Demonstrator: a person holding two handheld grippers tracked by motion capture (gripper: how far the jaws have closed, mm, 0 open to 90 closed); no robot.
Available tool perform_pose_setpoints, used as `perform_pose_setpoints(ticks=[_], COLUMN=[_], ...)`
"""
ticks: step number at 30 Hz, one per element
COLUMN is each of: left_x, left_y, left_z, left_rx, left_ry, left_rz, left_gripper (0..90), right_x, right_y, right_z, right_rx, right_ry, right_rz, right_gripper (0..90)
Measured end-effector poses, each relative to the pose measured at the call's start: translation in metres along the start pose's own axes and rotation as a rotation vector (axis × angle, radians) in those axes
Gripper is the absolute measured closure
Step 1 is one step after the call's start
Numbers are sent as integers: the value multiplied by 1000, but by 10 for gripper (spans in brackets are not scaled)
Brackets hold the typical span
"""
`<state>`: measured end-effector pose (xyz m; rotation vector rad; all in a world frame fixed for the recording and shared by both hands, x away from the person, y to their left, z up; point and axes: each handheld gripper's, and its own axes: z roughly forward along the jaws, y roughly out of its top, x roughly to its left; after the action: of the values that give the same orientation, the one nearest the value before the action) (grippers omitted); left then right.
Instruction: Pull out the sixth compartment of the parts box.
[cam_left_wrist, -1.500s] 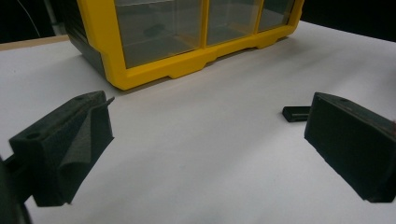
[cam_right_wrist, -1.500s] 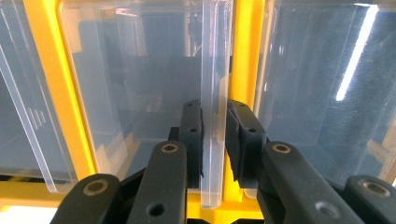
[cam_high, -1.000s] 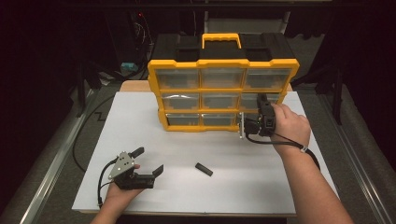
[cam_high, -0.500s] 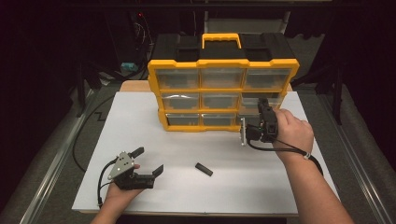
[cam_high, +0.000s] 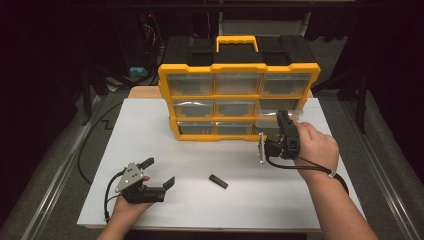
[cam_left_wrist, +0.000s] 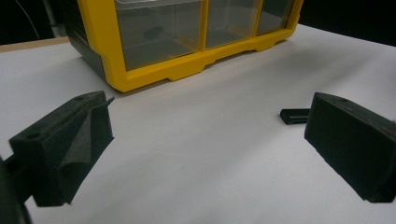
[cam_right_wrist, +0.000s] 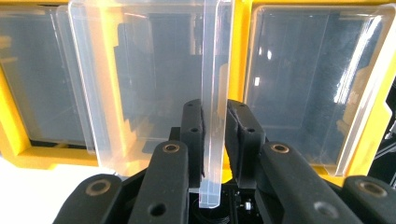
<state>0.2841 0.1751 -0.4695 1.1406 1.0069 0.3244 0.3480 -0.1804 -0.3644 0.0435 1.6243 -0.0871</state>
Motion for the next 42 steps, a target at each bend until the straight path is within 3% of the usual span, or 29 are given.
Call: perform_pose_setpoints(ticks=[42], left_x=[-1], left_y=[3], left_z=[-2], left_rx=[-16], left_ry=[-10], left_rz=[-19], left_gripper=[21], right_x=[7], right_y=[-10], right_z=[-47], right_rx=[-34], right_ry=[-2], right_rz=[-1], right_gripper=[787])
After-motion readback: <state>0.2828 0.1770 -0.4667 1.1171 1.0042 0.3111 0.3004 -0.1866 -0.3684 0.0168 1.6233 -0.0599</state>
